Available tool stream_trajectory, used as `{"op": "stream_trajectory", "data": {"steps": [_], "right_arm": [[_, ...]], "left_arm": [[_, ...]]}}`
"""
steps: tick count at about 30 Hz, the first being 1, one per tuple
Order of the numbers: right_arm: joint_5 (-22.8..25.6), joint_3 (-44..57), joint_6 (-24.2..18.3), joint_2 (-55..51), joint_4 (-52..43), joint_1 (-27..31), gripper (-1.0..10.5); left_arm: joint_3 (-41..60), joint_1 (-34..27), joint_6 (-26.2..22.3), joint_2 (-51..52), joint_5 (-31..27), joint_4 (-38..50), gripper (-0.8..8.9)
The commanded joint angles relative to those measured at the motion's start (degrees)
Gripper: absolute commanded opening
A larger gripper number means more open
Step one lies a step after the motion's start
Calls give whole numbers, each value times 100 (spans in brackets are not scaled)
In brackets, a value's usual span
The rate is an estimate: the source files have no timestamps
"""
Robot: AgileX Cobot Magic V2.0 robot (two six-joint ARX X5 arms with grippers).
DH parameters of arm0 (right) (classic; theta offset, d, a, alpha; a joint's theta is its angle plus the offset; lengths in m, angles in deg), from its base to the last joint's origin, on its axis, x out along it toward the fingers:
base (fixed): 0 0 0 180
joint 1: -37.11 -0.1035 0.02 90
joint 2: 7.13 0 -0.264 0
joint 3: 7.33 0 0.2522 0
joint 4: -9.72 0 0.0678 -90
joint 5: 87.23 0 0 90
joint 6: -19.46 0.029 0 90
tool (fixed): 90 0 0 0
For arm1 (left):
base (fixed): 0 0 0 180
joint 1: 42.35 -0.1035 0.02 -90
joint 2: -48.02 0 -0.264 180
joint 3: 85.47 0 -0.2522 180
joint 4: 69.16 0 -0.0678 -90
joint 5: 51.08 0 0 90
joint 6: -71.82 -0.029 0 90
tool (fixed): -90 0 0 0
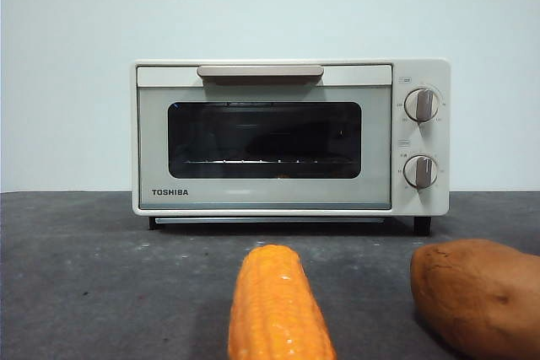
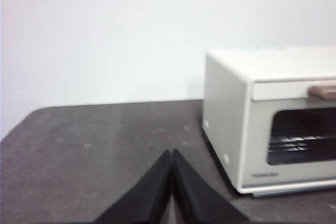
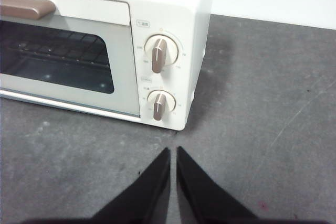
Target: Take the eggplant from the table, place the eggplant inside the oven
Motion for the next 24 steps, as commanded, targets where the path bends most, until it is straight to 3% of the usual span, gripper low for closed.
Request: {"op": "stream_trajectory", "data": {"steps": [1,10,14,24], "right_arm": [[50,-35,72,17,-66,-35,4],[131,-35,72,17,-90,-35,4],[131,-35,72,20,-92,-35,4],[131,-35,72,20,-92,-35,4]], "left_arm": [[256,-50,-83,-4,2,179,6],[1130,-55,-85,9,4,168,6],[1121,-55,-83,7,7,-365,6],[1121,-55,-83,7,7,-363,6]]}}
